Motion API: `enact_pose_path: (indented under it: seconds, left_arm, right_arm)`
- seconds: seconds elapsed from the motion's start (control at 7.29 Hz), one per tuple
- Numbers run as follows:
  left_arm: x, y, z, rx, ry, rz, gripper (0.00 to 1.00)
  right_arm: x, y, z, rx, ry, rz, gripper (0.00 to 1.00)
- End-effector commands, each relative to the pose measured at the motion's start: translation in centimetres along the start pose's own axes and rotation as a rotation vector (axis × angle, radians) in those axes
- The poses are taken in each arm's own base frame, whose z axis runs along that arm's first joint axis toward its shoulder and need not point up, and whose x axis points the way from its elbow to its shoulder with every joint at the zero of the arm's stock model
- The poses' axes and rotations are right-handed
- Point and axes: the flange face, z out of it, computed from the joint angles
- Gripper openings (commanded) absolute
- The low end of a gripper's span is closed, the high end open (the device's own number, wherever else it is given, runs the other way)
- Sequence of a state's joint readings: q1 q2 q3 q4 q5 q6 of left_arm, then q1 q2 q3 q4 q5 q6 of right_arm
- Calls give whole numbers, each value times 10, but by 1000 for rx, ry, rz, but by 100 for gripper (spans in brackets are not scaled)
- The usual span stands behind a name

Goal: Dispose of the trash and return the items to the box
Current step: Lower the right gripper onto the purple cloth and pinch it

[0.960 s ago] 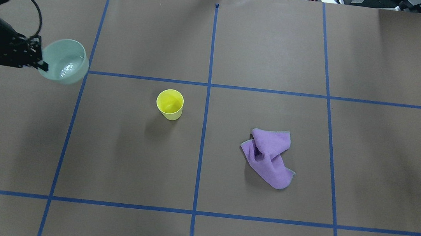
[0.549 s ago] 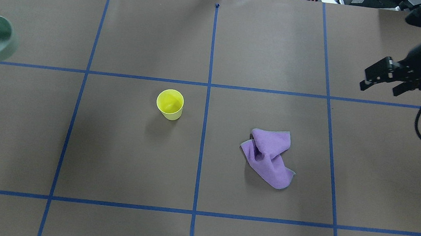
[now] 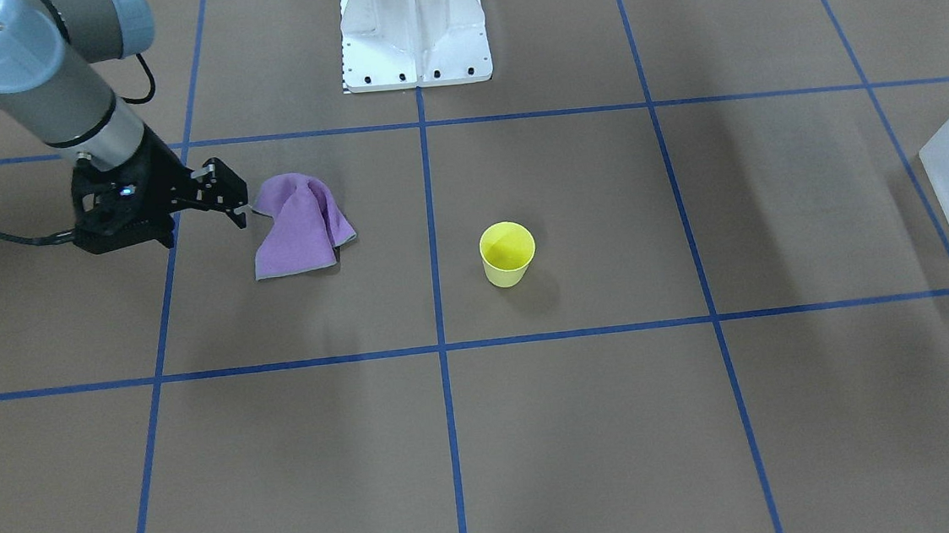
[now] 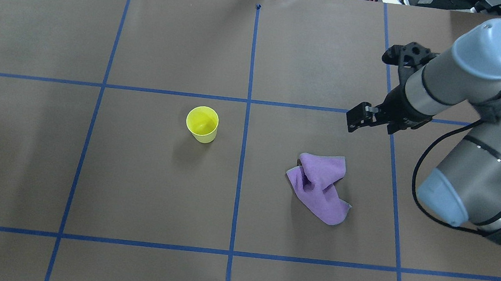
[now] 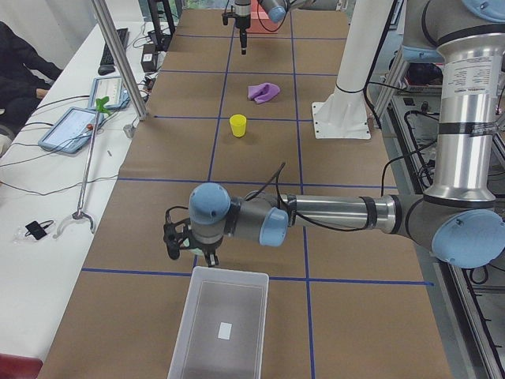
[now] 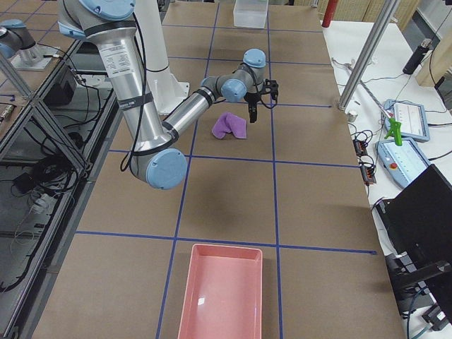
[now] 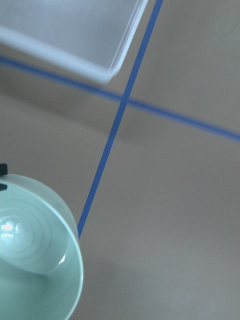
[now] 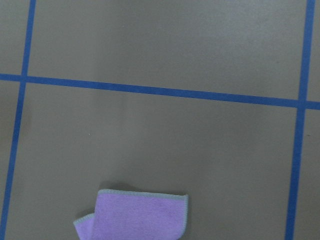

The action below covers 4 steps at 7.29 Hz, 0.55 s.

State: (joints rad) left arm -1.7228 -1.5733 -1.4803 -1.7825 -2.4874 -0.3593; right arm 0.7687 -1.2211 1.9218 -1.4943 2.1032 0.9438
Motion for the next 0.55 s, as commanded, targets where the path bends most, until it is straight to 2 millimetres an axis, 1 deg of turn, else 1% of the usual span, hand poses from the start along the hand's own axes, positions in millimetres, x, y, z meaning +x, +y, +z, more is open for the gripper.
enact_pose_path:
  seconds: [0.0,0.14,0.27,0.41]
  left_arm:
    - [-43,-5,2,-1,8,-7,0]
    - [-53,-7,8,-12,-1,18,0]
    - [-52,-12,7,-5,-18,22,0]
    - [-52,-15,6,-1,-28,22,0]
  right_arm:
    - [-34,37,71,-19,41,-5,100]
    - [-36,41,91,-23,33,-5,100]
    - [-47,47,99,-28,15,5,100]
    - [-62,46,95,-25,-5,18,100]
